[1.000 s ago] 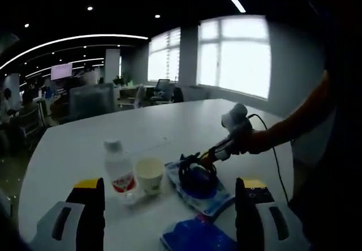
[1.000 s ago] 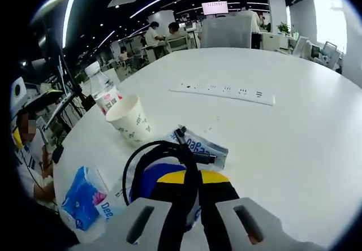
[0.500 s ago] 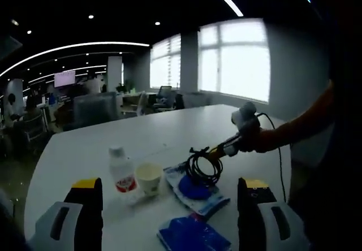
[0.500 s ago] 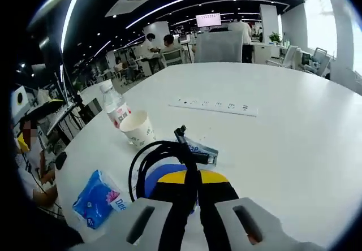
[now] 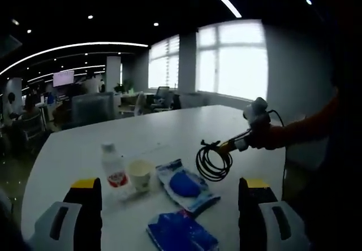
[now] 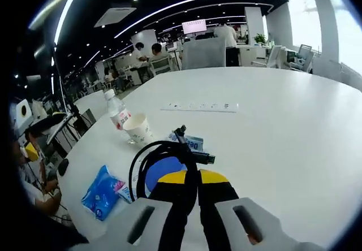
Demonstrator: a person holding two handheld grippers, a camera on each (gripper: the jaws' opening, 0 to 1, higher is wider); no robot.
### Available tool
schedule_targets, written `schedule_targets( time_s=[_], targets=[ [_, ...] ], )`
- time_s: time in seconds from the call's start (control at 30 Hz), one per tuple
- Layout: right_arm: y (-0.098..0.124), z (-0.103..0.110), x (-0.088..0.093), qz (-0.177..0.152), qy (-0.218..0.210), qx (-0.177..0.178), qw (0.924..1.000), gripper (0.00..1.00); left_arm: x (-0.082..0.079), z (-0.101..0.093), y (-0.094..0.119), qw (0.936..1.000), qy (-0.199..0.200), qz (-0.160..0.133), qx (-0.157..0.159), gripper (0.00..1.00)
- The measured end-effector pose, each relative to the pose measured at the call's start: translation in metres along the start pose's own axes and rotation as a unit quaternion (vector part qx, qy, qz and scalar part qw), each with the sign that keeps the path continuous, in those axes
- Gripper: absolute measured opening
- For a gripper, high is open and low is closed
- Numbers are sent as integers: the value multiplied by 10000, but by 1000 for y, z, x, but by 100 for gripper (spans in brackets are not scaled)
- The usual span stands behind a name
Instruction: Arrange the tabletop items into an orderly group along one side of the table until the central work area is clear of visible clutter.
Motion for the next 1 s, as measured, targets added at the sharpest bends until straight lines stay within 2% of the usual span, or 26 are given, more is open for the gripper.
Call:
schedule_targets(
  time_s=[0.37,1.0],
  targets=[
    [36,-13,20,-61,-283,239,9993,0,6,-12,-9,9999,-28,114,94,99],
    [60,-37,60,290,-688,461,9961,0,13,-18,-21,9998,-38,119,123,99]
  ],
)
Point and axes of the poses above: the point that each gripper's makers call its tool centre point, and the gripper's own axes: y roughly backward along the fingers, z roughly to its left, x roughly out of its underside, the point moved 9 cm from there along y, roughly backward along the fingers, and after that the axes turned 1 degree about -x, right-handed, at the moved point
